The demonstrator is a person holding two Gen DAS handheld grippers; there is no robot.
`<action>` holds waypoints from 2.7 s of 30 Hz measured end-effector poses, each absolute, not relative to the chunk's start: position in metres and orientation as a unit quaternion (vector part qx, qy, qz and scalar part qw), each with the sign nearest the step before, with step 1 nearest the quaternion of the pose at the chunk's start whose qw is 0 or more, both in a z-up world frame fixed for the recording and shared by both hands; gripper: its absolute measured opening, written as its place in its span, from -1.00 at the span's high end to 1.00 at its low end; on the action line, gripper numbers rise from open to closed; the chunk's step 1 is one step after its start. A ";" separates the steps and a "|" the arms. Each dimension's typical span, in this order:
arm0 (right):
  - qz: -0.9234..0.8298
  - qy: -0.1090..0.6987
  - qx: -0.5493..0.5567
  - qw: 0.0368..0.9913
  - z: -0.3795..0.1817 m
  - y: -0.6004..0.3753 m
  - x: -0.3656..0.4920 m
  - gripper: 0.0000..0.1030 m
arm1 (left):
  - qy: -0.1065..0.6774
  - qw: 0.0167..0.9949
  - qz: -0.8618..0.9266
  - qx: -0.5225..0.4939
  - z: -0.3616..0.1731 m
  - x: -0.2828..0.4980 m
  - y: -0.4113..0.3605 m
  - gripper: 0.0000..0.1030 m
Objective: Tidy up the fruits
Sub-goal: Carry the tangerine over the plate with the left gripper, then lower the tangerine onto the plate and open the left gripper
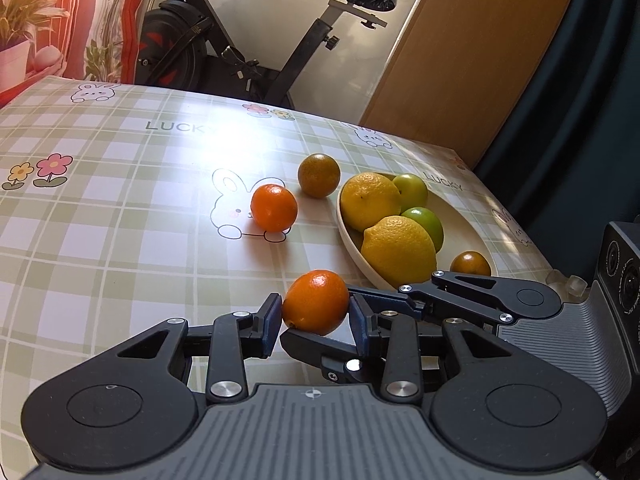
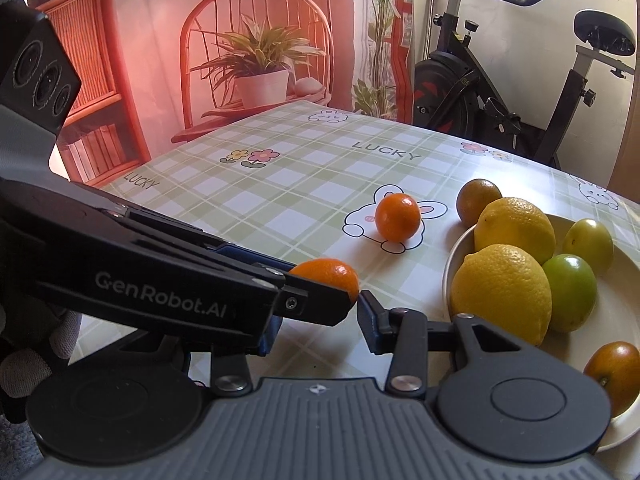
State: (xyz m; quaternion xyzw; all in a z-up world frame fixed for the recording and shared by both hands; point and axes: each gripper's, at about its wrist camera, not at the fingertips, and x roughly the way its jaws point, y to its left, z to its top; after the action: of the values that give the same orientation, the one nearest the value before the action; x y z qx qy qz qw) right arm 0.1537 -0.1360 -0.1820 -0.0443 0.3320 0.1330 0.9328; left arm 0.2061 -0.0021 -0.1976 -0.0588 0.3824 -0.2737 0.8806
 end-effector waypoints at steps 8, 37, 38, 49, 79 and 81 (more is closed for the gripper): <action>0.121 0.295 -0.032 0.947 -0.165 -0.150 0.134 0.15 | 0.371 0.883 -0.284 -0.040 -0.178 0.195 -0.031 0.25; 0.016 0.246 0.072 0.966 -0.157 -0.261 0.088 0.16 | 0.390 0.861 -0.318 0.075 -0.173 0.204 -0.149 0.24; 0.016 0.250 0.072 0.966 -0.157 -0.260 0.092 0.16 | 0.393 0.860 -0.316 0.075 -0.174 0.206 -0.149 0.24; 0.012 0.263 0.078 0.962 -0.164 -0.265 0.104 0.14 | 0.401 0.857 -0.315 0.075 -0.178 0.218 -0.155 0.24; 0.012 0.245 0.100 0.964 -0.170 -0.272 0.098 0.05 | 0.359 0.889 -0.278 -0.052 -0.167 0.206 -0.092 0.23; 0.011 0.240 0.098 0.966 -0.169 -0.271 0.096 0.05 | 0.358 0.892 -0.269 -0.066 -0.165 0.207 -0.083 0.23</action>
State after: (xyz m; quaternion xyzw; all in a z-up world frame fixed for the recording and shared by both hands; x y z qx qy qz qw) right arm 0.0961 -0.2714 -0.1694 0.0984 0.2401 0.0110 0.9657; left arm 0.2073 -0.0830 -0.1649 -0.0657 0.3577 -0.2688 0.8919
